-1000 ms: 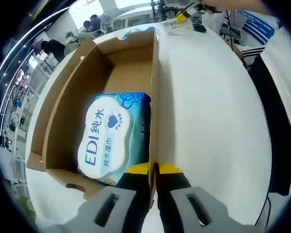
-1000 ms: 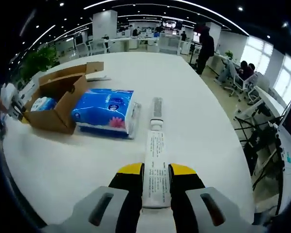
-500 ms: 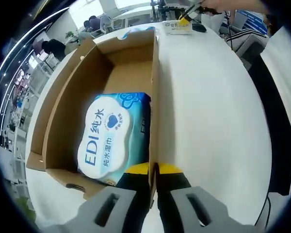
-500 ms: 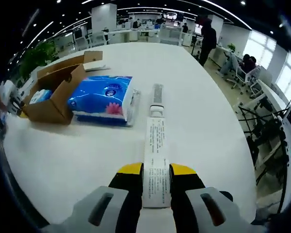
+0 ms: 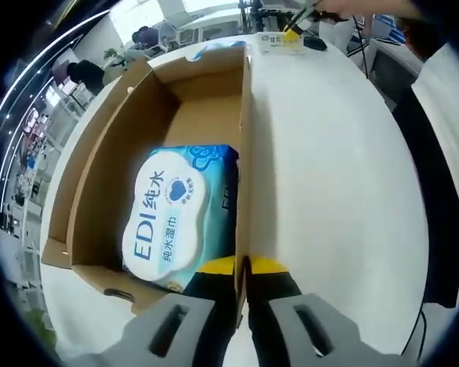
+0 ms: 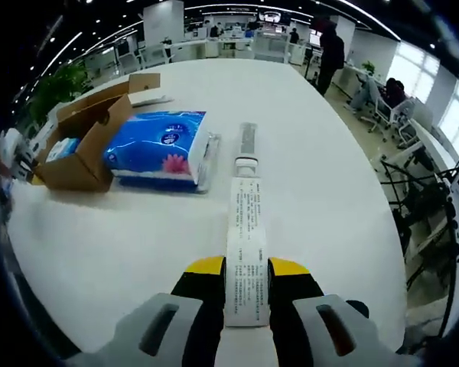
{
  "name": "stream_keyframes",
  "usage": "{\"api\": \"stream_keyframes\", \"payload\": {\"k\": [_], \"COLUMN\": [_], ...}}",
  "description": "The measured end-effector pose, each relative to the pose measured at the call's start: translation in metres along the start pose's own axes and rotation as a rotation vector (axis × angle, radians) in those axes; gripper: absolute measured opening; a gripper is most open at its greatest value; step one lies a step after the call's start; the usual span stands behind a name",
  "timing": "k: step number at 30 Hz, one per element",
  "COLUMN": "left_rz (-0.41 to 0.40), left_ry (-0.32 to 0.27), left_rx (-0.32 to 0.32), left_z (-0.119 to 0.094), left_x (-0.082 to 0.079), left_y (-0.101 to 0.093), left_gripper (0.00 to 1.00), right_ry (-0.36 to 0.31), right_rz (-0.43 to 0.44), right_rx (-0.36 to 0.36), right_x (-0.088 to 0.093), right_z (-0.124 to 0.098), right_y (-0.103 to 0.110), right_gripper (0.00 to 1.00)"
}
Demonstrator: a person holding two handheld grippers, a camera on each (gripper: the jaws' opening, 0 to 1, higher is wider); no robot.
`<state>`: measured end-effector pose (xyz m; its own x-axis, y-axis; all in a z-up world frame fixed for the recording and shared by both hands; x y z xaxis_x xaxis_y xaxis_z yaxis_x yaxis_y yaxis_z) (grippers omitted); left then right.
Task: Operate the shoe box by opening the lid, removing the specified soft item, and placing it in the target area until the item is outside and the box remains undamaged.
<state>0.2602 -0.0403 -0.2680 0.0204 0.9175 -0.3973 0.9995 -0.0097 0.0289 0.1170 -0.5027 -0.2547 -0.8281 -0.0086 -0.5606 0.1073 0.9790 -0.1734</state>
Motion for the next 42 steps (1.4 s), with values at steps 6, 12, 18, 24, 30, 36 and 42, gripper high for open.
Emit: {"api": "stream_keyframes", "payload": {"k": [6, 12, 18, 24, 30, 36, 42], "left_rz": [0.001, 0.003, 0.001, 0.001, 0.0, -0.003, -0.015], "left_ry": [0.0, 0.001, 0.001, 0.003, 0.001, 0.0, 0.006], "left_rx": [0.001, 0.003, 0.005, 0.006, 0.01, 0.021, 0.045], "left_z": [0.0, 0.0, 0.0, 0.0, 0.0, 0.0, 0.001], "left_x": [0.0, 0.001, 0.0, 0.001, 0.001, 0.001, 0.001], "left_y": [0.0, 0.0, 0.0, 0.0, 0.0, 0.001, 0.002], "left_gripper": [0.03, 0.03, 0.03, 0.03, 0.03, 0.02, 0.01], "right_ry": [-0.001, -0.007, 0.03, 0.009, -0.058, -0.148, -0.225], "right_rz": [0.002, -0.031, -0.059, -0.04, 0.004, -0.018, -0.044], "right_rx": [-0.008, -0.024, -0.024, -0.01, 0.043, 0.062, 0.049], "right_x": [-0.001, -0.002, 0.009, 0.01, 0.002, -0.021, -0.051], "right_z": [0.002, 0.003, 0.006, -0.003, -0.019, -0.042, -0.059], "right_y": [-0.003, -0.001, 0.003, 0.004, -0.003, -0.003, 0.001], "right_gripper": [0.18, 0.19, 0.32, 0.37, 0.47, 0.47, 0.5]}}
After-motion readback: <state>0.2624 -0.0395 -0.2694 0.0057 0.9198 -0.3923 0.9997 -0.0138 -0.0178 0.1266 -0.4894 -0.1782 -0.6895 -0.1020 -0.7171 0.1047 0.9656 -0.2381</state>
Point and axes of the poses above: the point that each gripper's makers call its tool centre point, and the gripper's own axes: z roughly forward along the fingers, y roughly to its left, x roughly out of its underside, the point moved 8 cm from there along -z, roughly backward along the fingers, and after that the axes turned 7 degrees about x, right-handed, at the moved point
